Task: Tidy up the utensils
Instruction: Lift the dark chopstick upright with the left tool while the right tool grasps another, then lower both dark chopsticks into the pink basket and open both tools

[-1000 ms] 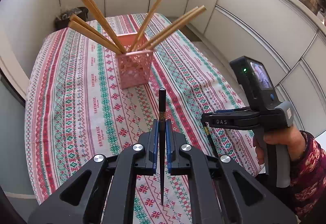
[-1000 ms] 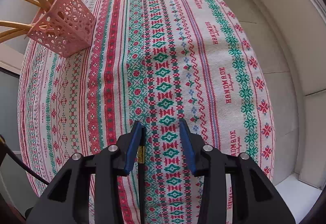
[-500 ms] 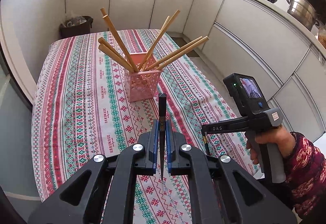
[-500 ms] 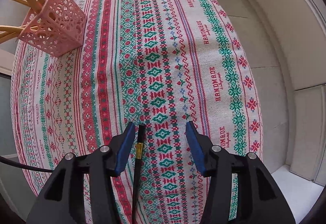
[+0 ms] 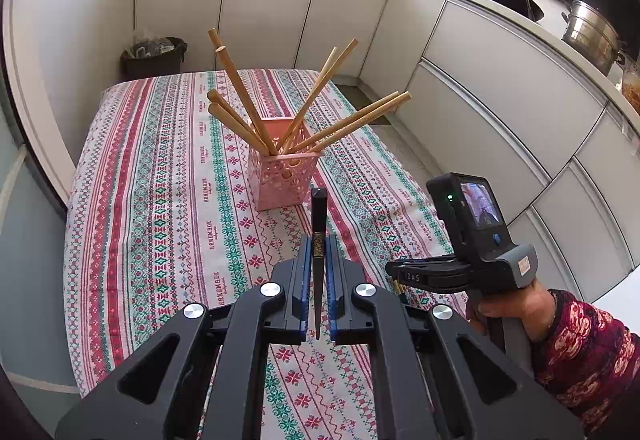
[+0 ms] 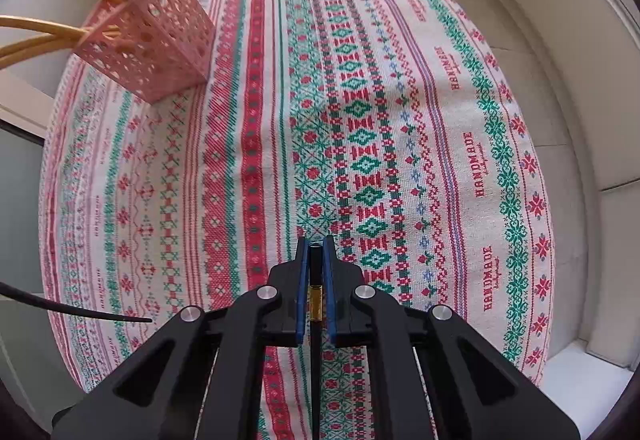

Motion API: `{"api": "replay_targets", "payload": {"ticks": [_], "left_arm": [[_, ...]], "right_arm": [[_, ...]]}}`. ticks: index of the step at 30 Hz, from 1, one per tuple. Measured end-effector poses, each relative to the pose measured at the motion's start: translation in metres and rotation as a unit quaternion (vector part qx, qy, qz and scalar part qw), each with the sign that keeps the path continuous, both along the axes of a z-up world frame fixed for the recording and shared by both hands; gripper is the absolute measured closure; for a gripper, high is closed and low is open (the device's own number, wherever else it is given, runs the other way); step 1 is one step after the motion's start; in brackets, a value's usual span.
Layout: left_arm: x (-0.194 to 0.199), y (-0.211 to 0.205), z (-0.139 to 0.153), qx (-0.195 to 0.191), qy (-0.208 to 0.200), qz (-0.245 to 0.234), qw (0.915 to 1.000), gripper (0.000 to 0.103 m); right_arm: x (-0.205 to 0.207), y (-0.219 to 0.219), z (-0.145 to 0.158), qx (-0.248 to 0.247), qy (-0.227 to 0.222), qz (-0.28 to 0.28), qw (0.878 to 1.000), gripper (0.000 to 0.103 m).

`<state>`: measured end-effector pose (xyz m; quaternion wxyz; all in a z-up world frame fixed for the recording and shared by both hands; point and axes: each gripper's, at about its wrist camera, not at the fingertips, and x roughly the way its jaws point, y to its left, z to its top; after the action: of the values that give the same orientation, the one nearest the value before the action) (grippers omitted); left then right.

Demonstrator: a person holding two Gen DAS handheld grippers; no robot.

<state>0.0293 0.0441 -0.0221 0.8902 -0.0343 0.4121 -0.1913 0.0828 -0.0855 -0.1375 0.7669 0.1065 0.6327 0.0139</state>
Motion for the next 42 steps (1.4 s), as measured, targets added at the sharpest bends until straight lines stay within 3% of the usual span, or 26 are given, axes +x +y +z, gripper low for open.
{"api": "replay_targets", "payload": {"ticks": [6, 13, 23, 29, 34, 40, 42], "left_arm": [[-0.009, 0.0, 0.013, -0.003, -0.023, 0.002, 0.9997, 0.097], [-0.015, 0.002, 0.037, -0.012, -0.063, 0.018, 0.9978, 0.097], [0.007, 0.007, 0.101, -0.031, -0.147, 0.055, 0.9871, 0.097], [0.027, 0.006, 0.132, -0.03, -0.193, 0.07, 0.9782, 0.097], [0.033, 0.009, 0.138, -0.038, -0.208, 0.078, 0.9743, 0.097], [0.035, 0.016, 0.142, -0.041, -0.223, 0.09, 0.9699, 0.097], [0.039, 0.017, 0.143, -0.046, -0.227, 0.092, 0.9684, 0.097]], "right_arm": [[-0.047, -0.009, 0.064, 0.032, -0.104, -0.003, 0.994, 0.096], [-0.066, -0.034, 0.141, 0.057, -0.198, 0.002, 0.979, 0.096], [-0.032, -0.024, 0.261, 0.09, -0.343, 0.009, 0.935, 0.096], [0.002, -0.012, 0.309, 0.08, -0.406, 0.013, 0.91, 0.096], [0.046, 0.004, 0.309, 0.063, -0.427, 0.01, 0.902, 0.096], [0.083, 0.019, 0.263, 0.06, -0.412, 0.014, 0.909, 0.095], [0.09, 0.022, 0.246, 0.058, -0.402, 0.015, 0.914, 0.086]]}}
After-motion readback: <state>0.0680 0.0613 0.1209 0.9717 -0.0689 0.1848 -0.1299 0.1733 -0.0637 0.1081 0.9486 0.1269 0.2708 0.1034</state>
